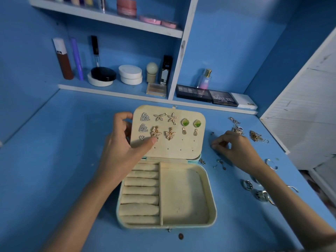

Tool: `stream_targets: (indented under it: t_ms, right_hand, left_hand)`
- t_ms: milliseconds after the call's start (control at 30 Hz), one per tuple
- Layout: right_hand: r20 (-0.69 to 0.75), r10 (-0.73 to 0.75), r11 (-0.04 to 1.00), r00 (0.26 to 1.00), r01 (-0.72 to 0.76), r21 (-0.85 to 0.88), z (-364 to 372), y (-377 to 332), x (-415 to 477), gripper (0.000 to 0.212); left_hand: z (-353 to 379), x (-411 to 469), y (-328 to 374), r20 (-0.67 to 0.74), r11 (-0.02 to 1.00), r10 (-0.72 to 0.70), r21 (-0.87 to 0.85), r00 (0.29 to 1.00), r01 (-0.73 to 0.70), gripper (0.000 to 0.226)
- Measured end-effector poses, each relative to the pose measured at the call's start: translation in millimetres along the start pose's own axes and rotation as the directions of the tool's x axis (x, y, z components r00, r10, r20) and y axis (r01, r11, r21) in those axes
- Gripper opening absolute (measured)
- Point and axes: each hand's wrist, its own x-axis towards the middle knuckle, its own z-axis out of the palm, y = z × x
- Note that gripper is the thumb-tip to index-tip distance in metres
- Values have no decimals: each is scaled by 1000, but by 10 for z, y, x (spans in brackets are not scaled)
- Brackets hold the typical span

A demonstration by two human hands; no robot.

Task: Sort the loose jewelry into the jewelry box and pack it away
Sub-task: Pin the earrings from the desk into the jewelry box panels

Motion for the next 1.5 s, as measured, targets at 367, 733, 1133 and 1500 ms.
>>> stream_targets:
  t_ms: [367, 733, 1133, 1500]
  right_hand:
    - [-44, -163, 953, 986, 146, -264, -15, 10, -41, 5]
    - [19, -193, 936, 981, 190, -296, -59, 33, -23, 6]
    - [47, -138, 978, 989, 144, -152, -53, 5, 20, 2]
    - [101, -85, 996, 991, 84, 11, -86, -82, 106, 16]
  left_hand:
    - [-100, -57, 94, 23, 987, 156, 40, 987, -157, 51]
    - [-202, -171, -57, 77, 886, 428, 161, 901, -435, 55]
    - [-278, -236, -134, 163, 825, 497, 217, 852, -522, 52]
    - [-279, -254, -136, 172, 795, 543, 207, 822, -570, 48]
